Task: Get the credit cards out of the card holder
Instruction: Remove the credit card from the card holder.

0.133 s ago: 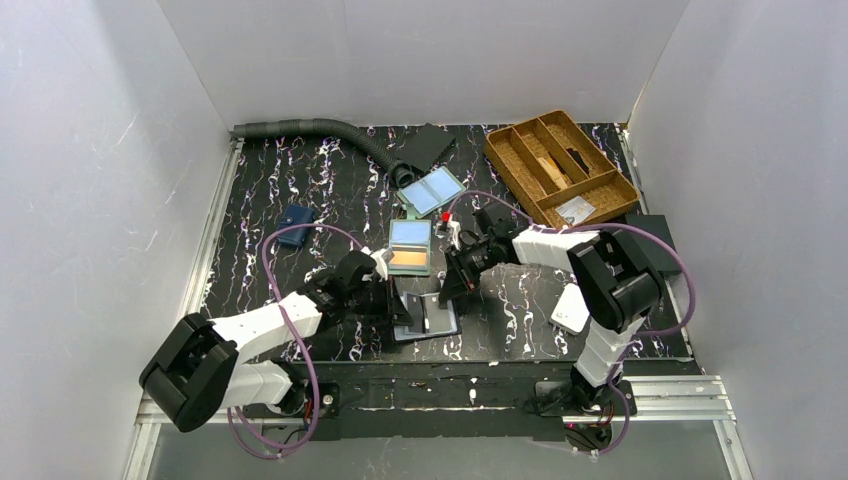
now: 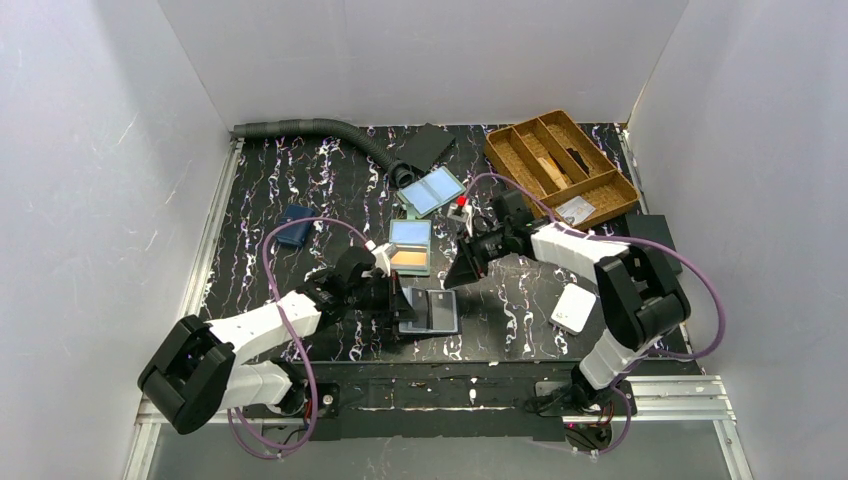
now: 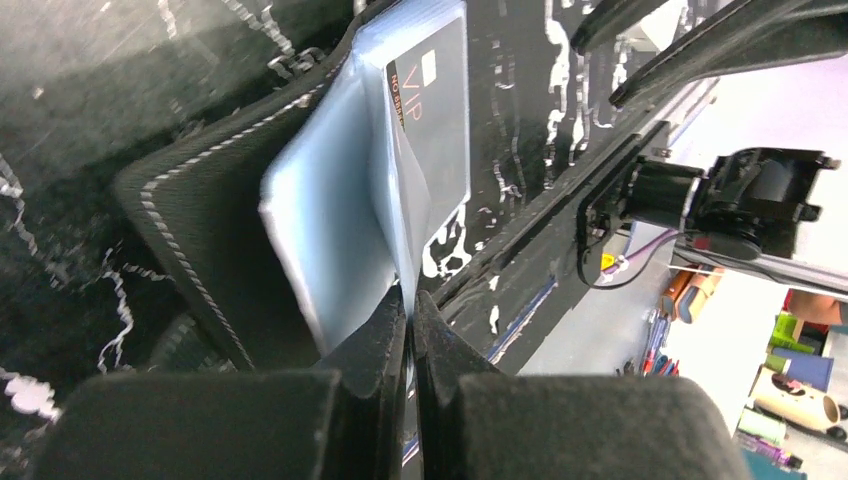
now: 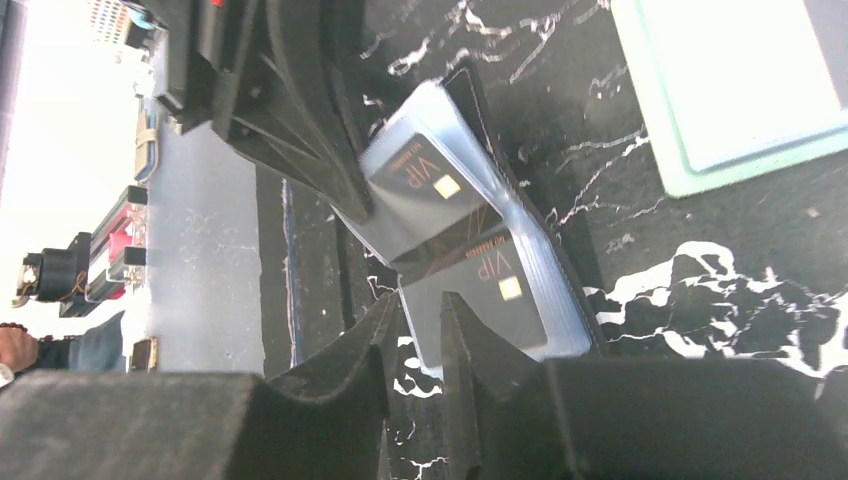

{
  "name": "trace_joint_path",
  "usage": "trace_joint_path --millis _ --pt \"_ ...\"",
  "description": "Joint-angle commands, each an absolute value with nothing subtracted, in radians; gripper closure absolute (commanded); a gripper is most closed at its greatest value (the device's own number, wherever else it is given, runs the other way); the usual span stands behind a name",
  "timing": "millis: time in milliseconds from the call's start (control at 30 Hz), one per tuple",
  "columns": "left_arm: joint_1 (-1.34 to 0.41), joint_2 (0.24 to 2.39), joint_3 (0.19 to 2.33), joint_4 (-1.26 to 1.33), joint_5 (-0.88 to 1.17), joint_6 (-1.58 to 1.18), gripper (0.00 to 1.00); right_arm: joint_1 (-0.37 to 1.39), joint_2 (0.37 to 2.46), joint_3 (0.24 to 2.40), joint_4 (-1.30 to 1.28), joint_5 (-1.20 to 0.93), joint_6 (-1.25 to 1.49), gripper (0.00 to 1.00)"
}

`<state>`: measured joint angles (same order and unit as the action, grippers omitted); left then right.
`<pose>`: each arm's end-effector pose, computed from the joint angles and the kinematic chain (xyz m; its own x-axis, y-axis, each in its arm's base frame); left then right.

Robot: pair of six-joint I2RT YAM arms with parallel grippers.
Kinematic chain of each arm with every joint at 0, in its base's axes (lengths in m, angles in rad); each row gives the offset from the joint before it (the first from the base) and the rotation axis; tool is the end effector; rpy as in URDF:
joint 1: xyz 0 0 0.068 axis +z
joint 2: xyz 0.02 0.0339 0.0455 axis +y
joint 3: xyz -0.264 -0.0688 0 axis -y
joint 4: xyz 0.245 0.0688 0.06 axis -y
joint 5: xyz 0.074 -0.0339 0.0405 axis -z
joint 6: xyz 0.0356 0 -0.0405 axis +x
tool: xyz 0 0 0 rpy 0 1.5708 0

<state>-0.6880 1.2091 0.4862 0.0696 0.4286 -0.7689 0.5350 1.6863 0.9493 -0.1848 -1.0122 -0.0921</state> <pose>0.1717 -0.1603 0.1787 -0.9163 -0.0655 -0.3950 0.2718 0.6227 -0.7337 0.2670 0.1933 0.1815 -0.6171 -0.4224 -0.6640 -0.7711 0.1565 0.6171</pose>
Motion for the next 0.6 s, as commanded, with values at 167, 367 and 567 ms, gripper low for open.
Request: trace_joint_path --millis 167,367,567 --pt "-0.680 1.238 0.540 0.299 0.536 -0.735 1.00 0.500 1.633 0.923 -0.104 -1.170 -0.054 0.64" --pt "-0.680 1.229 0.504 0.377 0.534 -0.730 1.00 0.480 1.647 0.908 -0.065 -1.150 -0.008 0.59" --pt "-0.681 1.228 0.473 0.455 0.547 -0.713 1.00 0.470 1.665 0.883 -0.009 -1.150 0.066 0.56"
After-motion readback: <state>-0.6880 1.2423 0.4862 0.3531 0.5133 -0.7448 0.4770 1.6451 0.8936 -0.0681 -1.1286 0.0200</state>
